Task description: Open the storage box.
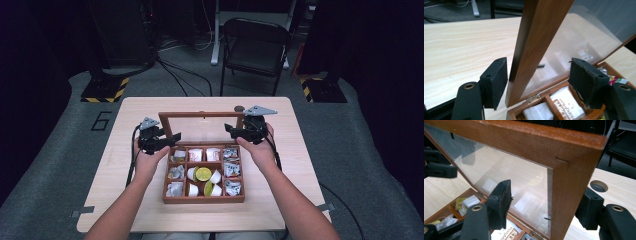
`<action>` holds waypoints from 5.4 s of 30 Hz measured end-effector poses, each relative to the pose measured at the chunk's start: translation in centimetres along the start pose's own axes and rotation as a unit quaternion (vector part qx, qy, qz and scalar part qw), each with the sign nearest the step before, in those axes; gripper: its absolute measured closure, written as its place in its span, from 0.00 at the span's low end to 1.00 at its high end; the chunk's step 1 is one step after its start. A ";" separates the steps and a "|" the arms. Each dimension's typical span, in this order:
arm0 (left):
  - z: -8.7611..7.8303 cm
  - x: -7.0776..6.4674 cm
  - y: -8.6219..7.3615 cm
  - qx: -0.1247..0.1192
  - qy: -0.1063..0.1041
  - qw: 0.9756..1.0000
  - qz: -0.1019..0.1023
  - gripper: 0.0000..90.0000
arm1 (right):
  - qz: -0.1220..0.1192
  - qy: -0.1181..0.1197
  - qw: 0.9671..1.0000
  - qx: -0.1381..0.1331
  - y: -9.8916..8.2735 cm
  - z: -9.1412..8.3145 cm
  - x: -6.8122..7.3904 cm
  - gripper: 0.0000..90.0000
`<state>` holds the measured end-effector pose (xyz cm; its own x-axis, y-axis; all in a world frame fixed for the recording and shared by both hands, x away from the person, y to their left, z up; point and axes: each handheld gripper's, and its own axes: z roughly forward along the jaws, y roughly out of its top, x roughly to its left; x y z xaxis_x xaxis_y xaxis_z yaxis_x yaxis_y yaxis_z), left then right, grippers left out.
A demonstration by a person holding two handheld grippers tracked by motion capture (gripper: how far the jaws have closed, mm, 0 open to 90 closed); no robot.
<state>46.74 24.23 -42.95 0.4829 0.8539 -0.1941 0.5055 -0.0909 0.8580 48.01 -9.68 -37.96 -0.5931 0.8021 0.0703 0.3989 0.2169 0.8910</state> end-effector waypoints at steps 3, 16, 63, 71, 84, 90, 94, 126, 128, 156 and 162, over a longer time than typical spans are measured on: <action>0.6 0.0 -0.7 0.000 0.003 1.000 -0.001 0.35 | 0.002 -0.001 1.000 -0.002 0.0 0.1 -0.1 0.40; 1.9 0.0 -1.6 -0.013 0.008 1.000 -0.002 0.35 | 0.013 -0.001 1.000 0.009 -2.2 0.8 -0.9 0.41; 3.6 1.3 -1.6 -0.014 0.019 0.999 -0.032 0.43 | 0.060 0.015 0.998 0.015 -5.2 4.8 -3.4 0.54; 4.2 1.3 -1.1 0.002 0.029 0.999 -0.035 0.43 | 0.065 0.011 0.998 0.015 -5.4 5.3 -3.7 0.55; 4.9 1.8 -1.0 0.009 0.033 0.998 -0.043 0.46 | 0.091 0.013 0.995 0.034 -5.0 6.1 -4.2 0.56; 5.3 2.1 -1.1 0.007 0.032 0.998 -0.055 0.46 | 0.101 0.013 0.994 0.040 -5.0 6.5 -4.5 0.56; 5.4 2.3 -1.2 0.007 0.027 0.998 -0.059 0.46 | 0.104 0.017 0.994 0.042 -5.0 6.6 -4.7 0.56; 6.5 3.2 -0.8 0.041 0.016 0.995 -0.095 0.44 | 0.149 0.036 0.987 0.056 -5.2 7.9 -5.8 0.56; 6.7 3.0 -0.8 0.038 0.019 0.994 -0.098 0.41 | 0.150 0.036 0.986 0.056 -5.2 7.9 -5.8 0.56; 7.7 4.2 -1.5 0.055 -0.005 0.990 -0.130 0.40 | 0.189 0.052 0.978 0.077 -5.8 9.2 -7.0 0.55; 7.8 4.4 -1.7 0.064 -0.007 0.988 -0.143 0.40 | 0.210 0.051 0.973 0.087 -6.2 9.5 -7.2 0.55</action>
<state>53.63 24.16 -48.94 0.3169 0.8472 -0.4263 0.7086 0.0873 0.7002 56.42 -11.49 -48.22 -0.4153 0.7830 0.4630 0.7272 -0.0200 0.6861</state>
